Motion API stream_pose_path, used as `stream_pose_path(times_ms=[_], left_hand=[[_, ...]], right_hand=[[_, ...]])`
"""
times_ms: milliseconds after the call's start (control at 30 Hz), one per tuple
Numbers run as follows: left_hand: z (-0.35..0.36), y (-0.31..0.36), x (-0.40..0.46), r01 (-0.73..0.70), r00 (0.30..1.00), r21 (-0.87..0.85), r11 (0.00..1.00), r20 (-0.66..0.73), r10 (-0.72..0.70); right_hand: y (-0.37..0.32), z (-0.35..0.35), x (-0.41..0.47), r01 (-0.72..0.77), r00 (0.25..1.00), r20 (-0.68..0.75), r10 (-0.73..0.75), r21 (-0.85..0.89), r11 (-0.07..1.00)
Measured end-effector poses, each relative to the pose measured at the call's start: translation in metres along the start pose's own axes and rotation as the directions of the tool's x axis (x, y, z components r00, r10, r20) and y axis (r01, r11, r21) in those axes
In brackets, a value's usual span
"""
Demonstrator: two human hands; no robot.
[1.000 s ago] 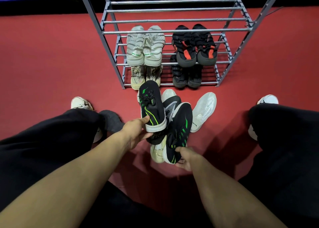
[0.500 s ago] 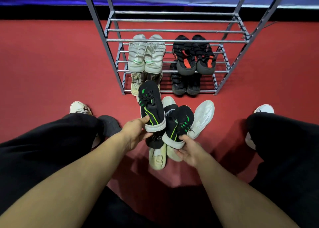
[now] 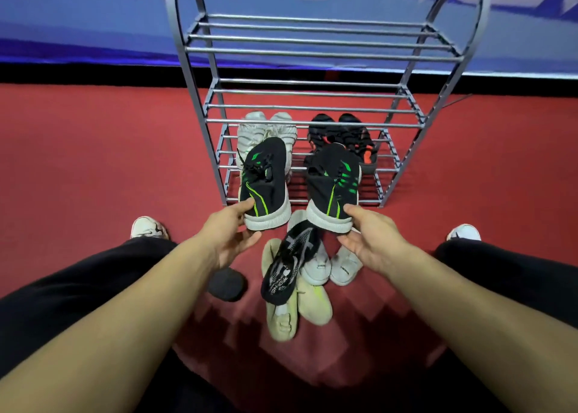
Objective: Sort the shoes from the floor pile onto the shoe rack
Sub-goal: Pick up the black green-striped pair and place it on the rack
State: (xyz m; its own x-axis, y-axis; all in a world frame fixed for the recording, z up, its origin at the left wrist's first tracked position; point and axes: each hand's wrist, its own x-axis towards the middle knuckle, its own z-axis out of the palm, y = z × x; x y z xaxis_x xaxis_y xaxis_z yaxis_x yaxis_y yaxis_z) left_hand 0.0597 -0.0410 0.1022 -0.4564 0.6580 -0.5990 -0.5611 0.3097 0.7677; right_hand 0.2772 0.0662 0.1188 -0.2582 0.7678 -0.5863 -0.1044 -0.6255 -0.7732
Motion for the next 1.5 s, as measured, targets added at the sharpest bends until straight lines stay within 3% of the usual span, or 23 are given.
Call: stream_pose_path(times_ms=[233, 467, 733, 833, 933, 1067, 1233, 1400, 1500], left_hand=[[0.004, 0.064, 0.01, -0.094, 0.995, 0.007, 0.996, -0.025, 0.094], [0.014, 0.113, 0.057, -0.148, 0.988, -0.011, 0.989, -0.044, 0.147], [0.011, 0.153, 0.121, -0.179, 0.981, 0.007, 0.984, -0.074, 0.179], [0.01, 0.164, 0.147, -0.2, 0.974, 0.063, 0.978, -0.099, 0.206], [0.01, 0.173, 0.169, -0.258, 0.948, 0.192, 0.947, -0.136, 0.286], [0.013, 0.184, 0.187, -0.328, 0.91, 0.236, 0.915, -0.18, 0.373], [0.016, 0.185, 0.191, -0.276, 0.907, 0.38, 0.883, -0.202, 0.37], [0.014, 0.18, 0.173, -0.18, 0.93, 0.473, 0.862, -0.204, 0.306], [0.01, 0.153, 0.159, -0.28, 0.843, 0.552, 0.785, -0.25, 0.476]], right_hand=[[-0.046, 0.055, -0.001, 0.072, 0.994, 0.087, -0.071, -0.008, 0.997], [-0.018, 0.088, -0.001, 0.18, 0.982, 0.081, -0.173, -0.094, 0.979], [-0.077, 0.128, 0.084, 0.31, 0.951, 0.027, -0.309, -0.123, 0.943], [-0.104, 0.147, 0.127, 0.317, 0.945, -0.032, -0.327, -0.169, 0.933], [-0.121, 0.169, 0.165, 0.305, 0.949, -0.022, -0.315, -0.192, 0.933], [-0.13, 0.198, 0.203, 0.299, 0.947, -0.017, -0.321, -0.32, 0.899], [-0.125, 0.207, 0.209, 0.223, 0.973, 0.103, -0.207, -0.651, 0.726], [-0.112, 0.198, 0.193, 0.201, 0.978, 0.08, -0.191, -0.584, 0.787], [-0.097, 0.181, 0.176, 0.32, 0.936, 0.055, -0.349, -0.549, 0.772]])
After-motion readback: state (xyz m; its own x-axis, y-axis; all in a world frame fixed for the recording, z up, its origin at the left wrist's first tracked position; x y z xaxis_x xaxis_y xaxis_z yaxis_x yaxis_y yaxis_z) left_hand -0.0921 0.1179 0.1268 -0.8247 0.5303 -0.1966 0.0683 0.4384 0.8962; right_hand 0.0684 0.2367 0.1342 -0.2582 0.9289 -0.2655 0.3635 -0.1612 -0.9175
